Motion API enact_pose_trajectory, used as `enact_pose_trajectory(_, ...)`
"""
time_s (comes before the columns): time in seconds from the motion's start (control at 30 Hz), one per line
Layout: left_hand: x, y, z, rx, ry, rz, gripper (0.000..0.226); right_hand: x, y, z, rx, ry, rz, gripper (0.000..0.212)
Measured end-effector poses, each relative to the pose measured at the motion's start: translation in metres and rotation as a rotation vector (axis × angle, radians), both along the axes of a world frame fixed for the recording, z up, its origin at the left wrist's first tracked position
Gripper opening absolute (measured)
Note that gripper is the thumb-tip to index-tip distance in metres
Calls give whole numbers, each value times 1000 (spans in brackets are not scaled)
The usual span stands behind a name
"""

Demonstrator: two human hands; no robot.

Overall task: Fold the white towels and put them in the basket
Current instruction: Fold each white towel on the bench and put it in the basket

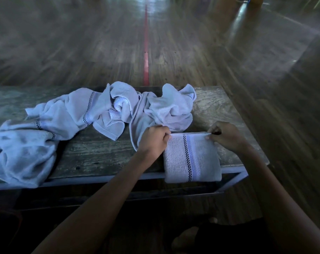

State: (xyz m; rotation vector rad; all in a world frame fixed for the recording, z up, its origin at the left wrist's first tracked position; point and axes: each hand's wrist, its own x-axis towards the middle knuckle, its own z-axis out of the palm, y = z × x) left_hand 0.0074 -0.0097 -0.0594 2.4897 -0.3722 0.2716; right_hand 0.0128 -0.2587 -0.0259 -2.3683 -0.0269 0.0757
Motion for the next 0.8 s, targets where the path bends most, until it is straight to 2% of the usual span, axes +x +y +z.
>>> enact_pose_trajectory(0.2,1,3,-3,-60,45,24,11,3,1,-2,238,-50,48,8)
enact_pose_trajectory(0.5,4,4,1,61,62,41,18,4,3,-15,247,-35,20,11)
enact_pose_trajectory(0.7,8,-2,1,227,-33,57,22,6,4,-26,174,-96,-26,10)
enact_pose_trajectory(0.8,9,-4,-3,230,-98,88,17,5,8,-28,119,-155,-30,13)
